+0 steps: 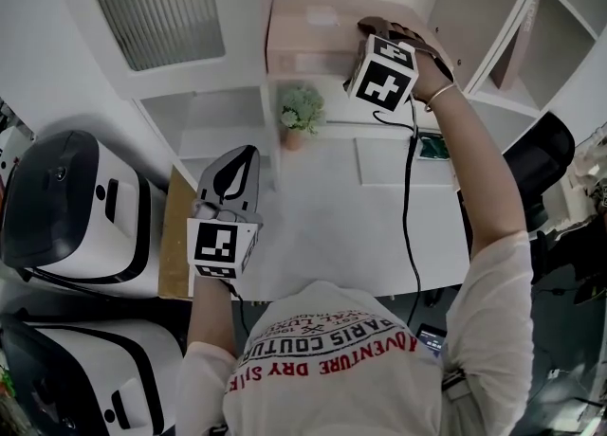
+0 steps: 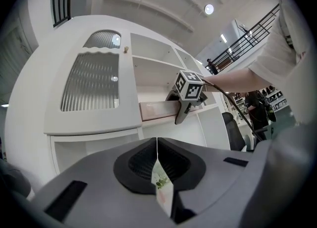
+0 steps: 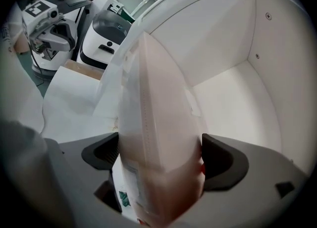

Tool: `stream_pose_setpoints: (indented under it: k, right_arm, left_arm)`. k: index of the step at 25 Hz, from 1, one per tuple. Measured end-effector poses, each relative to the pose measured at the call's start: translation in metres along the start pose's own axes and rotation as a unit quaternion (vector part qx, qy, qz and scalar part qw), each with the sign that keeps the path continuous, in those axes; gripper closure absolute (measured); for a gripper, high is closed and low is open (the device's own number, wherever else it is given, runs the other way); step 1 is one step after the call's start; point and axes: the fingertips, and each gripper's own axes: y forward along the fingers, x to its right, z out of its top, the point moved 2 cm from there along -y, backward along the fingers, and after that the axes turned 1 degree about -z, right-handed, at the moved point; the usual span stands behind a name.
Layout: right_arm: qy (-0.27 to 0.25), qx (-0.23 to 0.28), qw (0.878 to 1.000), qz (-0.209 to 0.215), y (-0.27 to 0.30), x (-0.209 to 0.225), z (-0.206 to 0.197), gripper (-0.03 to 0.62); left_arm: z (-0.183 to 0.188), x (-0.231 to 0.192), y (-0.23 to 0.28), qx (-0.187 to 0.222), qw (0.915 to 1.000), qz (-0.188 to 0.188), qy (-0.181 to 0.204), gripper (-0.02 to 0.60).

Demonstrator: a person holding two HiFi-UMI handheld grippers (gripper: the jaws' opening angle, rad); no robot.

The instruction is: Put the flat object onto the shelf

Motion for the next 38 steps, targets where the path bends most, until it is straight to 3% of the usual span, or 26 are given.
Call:
stream_pose_setpoints:
  k: [13,14,15,16,19,22,24,30,34,38]
  right_arm:
    - [0.016,0.061,0.994,-0.088,-0.049,-0.006,0.008,0.116]
    - [0.027,0.073,0.991,-0.104,-0.057,-0.006,0.009,0.143]
    - [0.042,0.09,0.988,-0.122,-0.066,-0.006,0.01,0.222]
    - [0.06,0.107,0.983,-0.138,-0.075,-0.006,0.01,0.342]
    - [0.102,0.127,0.975,-0.151,-0.092,-0.014,0.008,0.394]
    - [0.124,0.135,0.967,-0.176,-0.104,-0.023,0.003,0.502]
    - [0.145,0.146,0.959,-0.196,-0.112,-0.029,-0.002,0.542]
    - [0.215,0.22,0.923,-0.229,-0.141,-0.058,-0.016,0.563]
    - [0.264,0.279,0.892,-0.236,-0.165,-0.089,-0.022,0.566]
    - [0.307,0.307,0.865,-0.251,-0.177,-0.114,-0.03,0.566]
  left_arm:
    - [0.01,0.019,-0.023,0.004,0.9999,-0.01,0.001,0.563]
    - [0.012,0.021,-0.026,0.006,0.9999,-0.012,0.002,0.563]
    - [0.013,0.024,-0.03,0.007,0.9999,-0.014,0.003,0.563]
    - [0.015,0.027,-0.033,0.007,0.9998,-0.017,0.004,0.563]
    - [0.019,0.034,-0.044,0.008,0.9996,-0.025,0.003,0.563]
    - [0.021,0.035,-0.052,0.014,0.9997,-0.022,-0.002,0.563]
    - [0.023,0.034,-0.057,0.018,0.9997,-0.013,-0.009,0.563]
    - [0.024,0.039,-0.067,0.018,0.9996,-0.013,-0.015,0.563]
    - [0.023,0.047,-0.071,0.016,0.9996,-0.02,-0.012,0.563]
    - [0.02,0.049,-0.072,0.012,0.9996,-0.024,-0.01,0.563]
